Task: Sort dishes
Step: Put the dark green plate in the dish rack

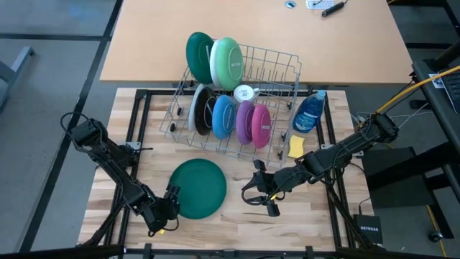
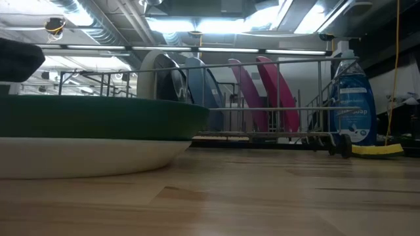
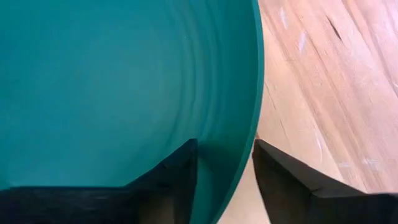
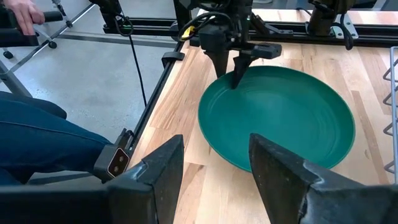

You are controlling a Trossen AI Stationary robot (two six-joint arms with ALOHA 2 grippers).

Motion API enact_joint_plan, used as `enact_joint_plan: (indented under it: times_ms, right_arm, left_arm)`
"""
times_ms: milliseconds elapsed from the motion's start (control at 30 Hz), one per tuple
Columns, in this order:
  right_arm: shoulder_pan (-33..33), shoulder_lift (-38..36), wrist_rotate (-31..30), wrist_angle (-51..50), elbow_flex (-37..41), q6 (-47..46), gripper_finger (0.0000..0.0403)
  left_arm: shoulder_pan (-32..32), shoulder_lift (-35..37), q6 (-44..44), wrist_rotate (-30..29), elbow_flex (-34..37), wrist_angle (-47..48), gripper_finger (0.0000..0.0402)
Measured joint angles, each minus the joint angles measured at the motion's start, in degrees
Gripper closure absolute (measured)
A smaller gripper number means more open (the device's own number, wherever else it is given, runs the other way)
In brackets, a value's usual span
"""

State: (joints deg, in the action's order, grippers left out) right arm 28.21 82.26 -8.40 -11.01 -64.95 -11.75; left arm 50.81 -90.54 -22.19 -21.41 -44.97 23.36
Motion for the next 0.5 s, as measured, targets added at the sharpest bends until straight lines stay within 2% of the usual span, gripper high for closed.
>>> enact_joint_plan:
  times_ms: [333, 500]
  right_arm:
    - [0.0, 0.0, 0.0, 0.0, 0.0, 0.0, 0.0217]
    - [0.0, 0.0, 0.0, 0.0, 0.0, 0.0, 0.0217]
  left_arm:
    - [0.2, 0.2, 0.3, -0.4, -0.1, -2.0, 0.0386]
    - [0.2, 0.2, 0.4, -0.2, -0.1, -7.2, 0.0389]
